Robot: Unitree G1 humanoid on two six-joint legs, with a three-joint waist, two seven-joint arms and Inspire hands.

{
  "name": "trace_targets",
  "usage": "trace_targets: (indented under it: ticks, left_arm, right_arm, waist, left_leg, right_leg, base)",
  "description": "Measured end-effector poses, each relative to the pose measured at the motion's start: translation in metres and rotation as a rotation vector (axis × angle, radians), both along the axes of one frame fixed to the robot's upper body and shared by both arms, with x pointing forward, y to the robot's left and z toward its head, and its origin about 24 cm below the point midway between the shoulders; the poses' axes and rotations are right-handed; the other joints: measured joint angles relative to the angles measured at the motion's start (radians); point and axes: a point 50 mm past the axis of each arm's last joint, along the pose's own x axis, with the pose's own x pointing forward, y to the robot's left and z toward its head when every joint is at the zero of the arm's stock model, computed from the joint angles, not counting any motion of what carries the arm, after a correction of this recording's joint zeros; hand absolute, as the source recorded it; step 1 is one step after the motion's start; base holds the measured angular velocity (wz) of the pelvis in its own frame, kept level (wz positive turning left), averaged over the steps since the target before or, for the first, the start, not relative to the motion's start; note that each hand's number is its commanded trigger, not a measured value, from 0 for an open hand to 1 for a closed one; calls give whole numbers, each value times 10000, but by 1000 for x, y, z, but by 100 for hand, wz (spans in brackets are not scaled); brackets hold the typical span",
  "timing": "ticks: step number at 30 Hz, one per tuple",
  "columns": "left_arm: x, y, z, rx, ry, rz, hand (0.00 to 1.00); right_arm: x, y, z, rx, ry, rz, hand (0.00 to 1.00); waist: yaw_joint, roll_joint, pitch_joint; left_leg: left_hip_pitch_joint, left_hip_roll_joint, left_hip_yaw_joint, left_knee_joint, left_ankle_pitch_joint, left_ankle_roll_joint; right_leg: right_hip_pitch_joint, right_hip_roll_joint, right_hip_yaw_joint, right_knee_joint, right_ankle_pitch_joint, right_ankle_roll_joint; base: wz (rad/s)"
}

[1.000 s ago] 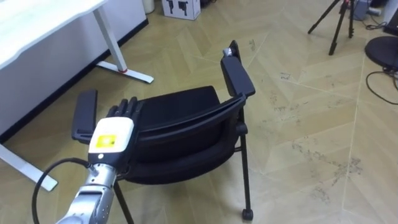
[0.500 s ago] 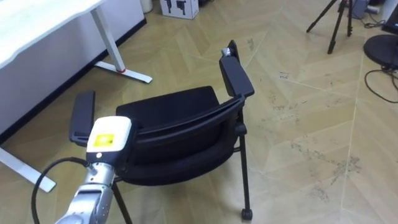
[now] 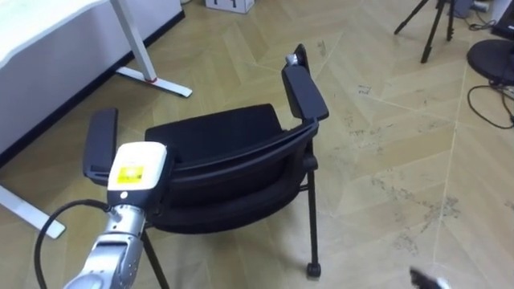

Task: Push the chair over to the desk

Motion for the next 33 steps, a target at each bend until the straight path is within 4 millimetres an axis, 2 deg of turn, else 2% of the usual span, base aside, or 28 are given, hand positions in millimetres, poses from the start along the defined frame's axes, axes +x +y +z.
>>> trace_targets:
  ticks: [2,4,5,6,7,9,10,13,21,28,33]
  left_arm:
    - [1,-1,2,22,-81,-81,100]
    - [2,-2,6,113,-167,-185,100]
    - [2,-2,7,130,-176,-207,100]
    - [2,-2,10,202,-197,-236,100]
    - [3,-2,14,286,-243,-320,100]
    - [4,-3,17,410,-262,-462,100]
    - [5,-5,19,470,-218,-526,100]
    - [7,-9,21,513,-100,-632,100]
    - [8,-10,24,507,22,-690,100]
    - [11,-12,29,537,135,-896,100]
    - [15,-16,32,560,92,-1158,100]
  right_arm:
    - [17,1,11,-702,-665,637,0]
    - [37,4,30,-1738,-1636,1498,0]
    - [42,5,34,-2034,-1838,1718,0]
    - [49,6,43,-2565,-2241,2118,0]
    - [57,8,53,-3054,-2680,2482,0]
    - [67,12,67,-3729,-3221,3244,0]
    - [72,16,75,-4080,-3552,3663,0]
    - [84,24,93,-4807,-4322,4489,0]
    - [94,42,113,-5472,-5145,5565,0]
    - [102,57,146,-6199,-6448,6534,0]
    - [102,65,148,-6418,-6414,7254,0]
  waist:
    - [58,-37,24]
    - [73,-128,81]
    - [93,-160,87]
    - [175,-229,49]
    - [276,-199,-18]
    - [335,-341,3]
    - [428,-399,-13]
    - [560,-431,-30]
    - [640,-389,-5]
    - [778,-435,46]
    - [901,-516,93]
  left_leg:
    - [-12,10,2,-3,1,0]
    - [-23,8,36,-6,1,0]
    - [-33,8,43,-6,1,0]
    - [-87,9,83,-2,1,0]
    - [-158,15,103,8,1,0]
    - [-169,18,100,8,1,0]
    - [-152,18,102,10,0,0]
    - [-152,10,91,10,0,0]
    - [-182,13,102,2,0,0]
    - [-215,15,83,1,0,0]
    - [-214,11,2,-9,0,0]
  right_leg:
    - [-57,12,-6,61,-1,0]
    - [-61,9,-23,56,-1,0]
    - [-73,9,-25,55,-1,0]
    - [-151,9,-12,66,-1,0]
    - [-223,9,-14,99,0,-1]
    - [-218,10,-18,115,1,-2]
    - [-220,10,-30,109,1,-2]
    - [-209,0,-30,75,3,-3]
    - [-195,3,-20,91,2,-2]
    - [-206,2,-37,84,2,-2]
    - [-193,-1,-66,78,2,-2]
  base:
    - [-2]
    - [0]
    - [0]
    - [-7]
    - [-7]
    - [-2]
    - [0]
    - [0]
    - [0]
    - [0]
    - [2]
